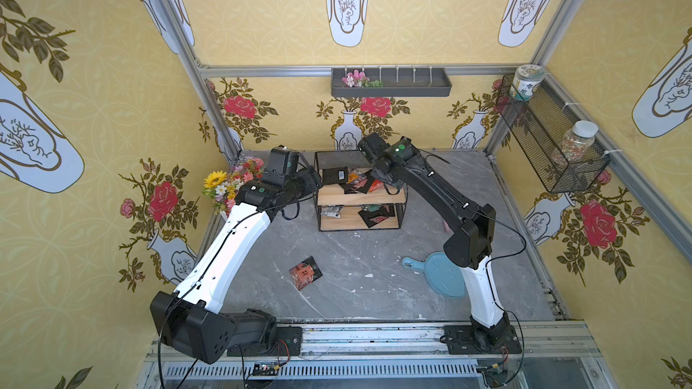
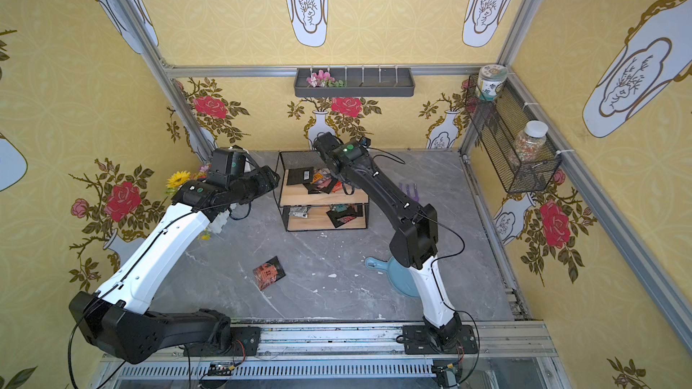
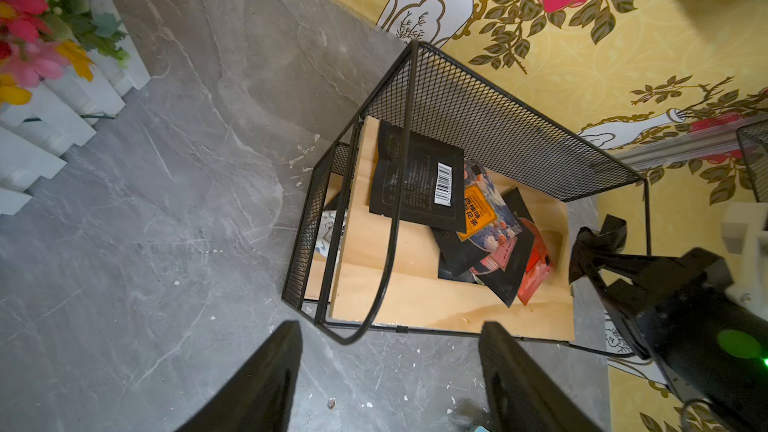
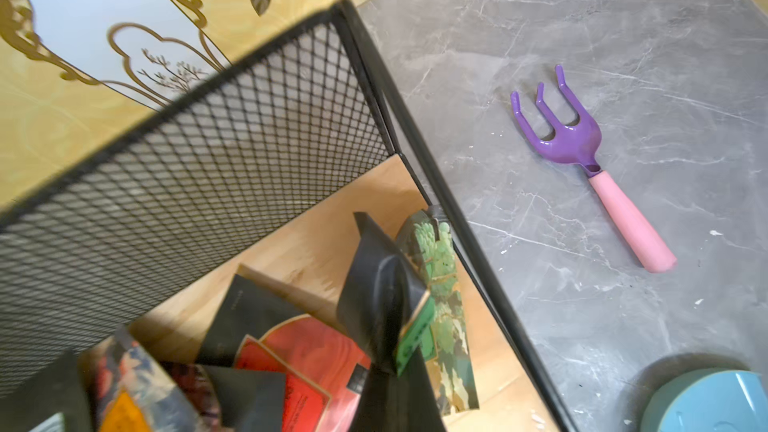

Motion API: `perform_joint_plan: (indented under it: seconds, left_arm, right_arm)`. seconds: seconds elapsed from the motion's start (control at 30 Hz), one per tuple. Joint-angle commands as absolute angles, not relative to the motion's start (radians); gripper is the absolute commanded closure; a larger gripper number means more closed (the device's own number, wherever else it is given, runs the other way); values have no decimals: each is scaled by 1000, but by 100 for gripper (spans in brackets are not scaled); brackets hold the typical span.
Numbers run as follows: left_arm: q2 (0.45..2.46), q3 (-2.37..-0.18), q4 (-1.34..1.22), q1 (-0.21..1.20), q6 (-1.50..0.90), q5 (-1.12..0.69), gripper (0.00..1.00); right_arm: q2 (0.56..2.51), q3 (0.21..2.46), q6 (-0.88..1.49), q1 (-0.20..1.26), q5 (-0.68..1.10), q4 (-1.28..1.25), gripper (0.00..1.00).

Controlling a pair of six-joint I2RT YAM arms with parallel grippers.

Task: Remove the tea bags from the shelf
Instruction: Pick up the tea bag from the shelf.

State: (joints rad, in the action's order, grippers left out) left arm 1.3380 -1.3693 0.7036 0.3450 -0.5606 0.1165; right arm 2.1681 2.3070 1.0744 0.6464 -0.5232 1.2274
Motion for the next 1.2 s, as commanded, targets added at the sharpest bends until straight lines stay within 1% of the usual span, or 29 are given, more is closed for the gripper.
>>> perform_joint_plan:
  seconds: [0.0,0.27,0.5,0.67,0.77,0.93,1.07,1.17]
  left_arm:
    - [1354,-1370,682,343,-536,135,27]
    - [1389,-1350,667,343,-519,132,32]
    - [1414,-1318,652,344,-516,123,34]
    - [1435,-1310,634,345,-508,116,39]
    - [1447,-1304,632,344,-507,109,43]
    - [1443,-1284,628,344,-504,115,44]
    - [1443,-1268,622,345,-503,108,46]
    - [1445,-1259,619,347,-505,100,48]
  right_arm:
    - [2144,2313,1060,655,-547,1194,100]
    - [2098,2313,1022,687,-571,1156,100]
    - [2055,2313,961,716,-549,1103,100]
    - [1990,2260,897,755,-522,1044,100]
    - [1907,2136,851,780,-470,948,100]
    - [1758,1878,747,842,-351,772,100]
    - [1628,1638,671,892,-242,617,100]
    - [1570,1509,640,932,-190,566,100]
